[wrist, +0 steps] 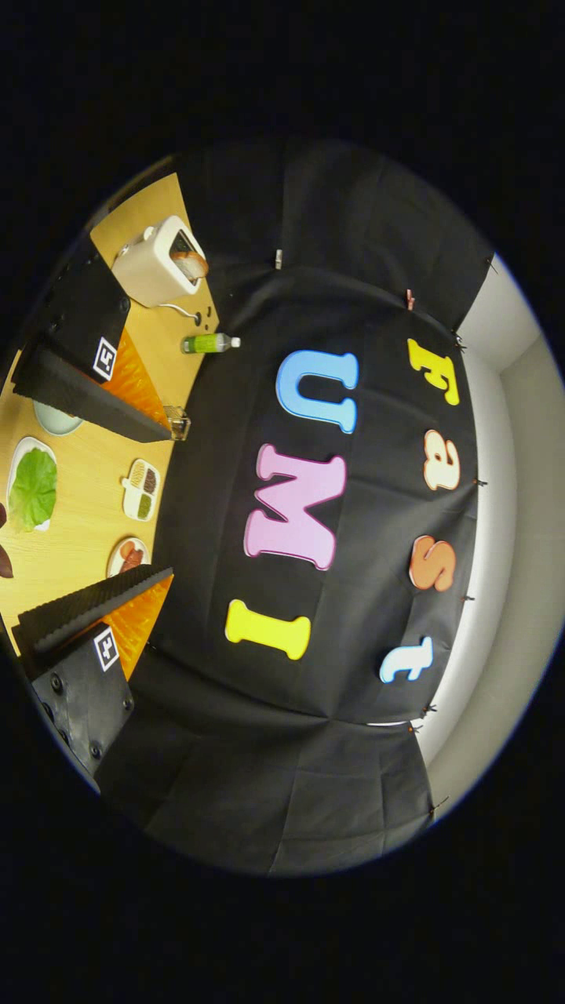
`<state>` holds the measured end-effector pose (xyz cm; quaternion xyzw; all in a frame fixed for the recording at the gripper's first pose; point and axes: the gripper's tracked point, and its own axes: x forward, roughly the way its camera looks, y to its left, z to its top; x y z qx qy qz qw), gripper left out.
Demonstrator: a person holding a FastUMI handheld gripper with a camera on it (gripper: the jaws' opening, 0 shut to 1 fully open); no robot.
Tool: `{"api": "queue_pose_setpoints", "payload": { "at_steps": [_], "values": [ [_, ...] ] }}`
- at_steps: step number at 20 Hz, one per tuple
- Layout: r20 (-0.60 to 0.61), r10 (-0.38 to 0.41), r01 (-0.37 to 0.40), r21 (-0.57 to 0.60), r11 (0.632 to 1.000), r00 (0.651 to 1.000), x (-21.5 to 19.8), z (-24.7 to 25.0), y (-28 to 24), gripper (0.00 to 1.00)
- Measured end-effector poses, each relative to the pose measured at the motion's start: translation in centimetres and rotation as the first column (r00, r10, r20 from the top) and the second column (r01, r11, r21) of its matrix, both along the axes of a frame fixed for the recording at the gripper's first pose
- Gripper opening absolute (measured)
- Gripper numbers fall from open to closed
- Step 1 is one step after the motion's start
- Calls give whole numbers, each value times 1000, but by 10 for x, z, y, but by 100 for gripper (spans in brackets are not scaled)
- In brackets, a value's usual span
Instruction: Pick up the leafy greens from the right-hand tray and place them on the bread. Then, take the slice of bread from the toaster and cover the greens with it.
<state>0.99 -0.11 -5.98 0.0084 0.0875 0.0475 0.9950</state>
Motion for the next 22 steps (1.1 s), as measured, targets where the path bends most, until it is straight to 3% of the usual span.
{"api": "queue_pose_setpoints", "payload": {
  "at_steps": [3,6,13,22],
  "values": [
    [-173,52,-50,17,999,984,-4,-55,0,97],
    [-324,71,-56,56,997,943,-9,-105,-3,98],
    [-588,115,-82,84,993,800,-23,-214,2,98],
    [-787,117,-38,119,992,605,-23,-327,17,98]
  ]
}}
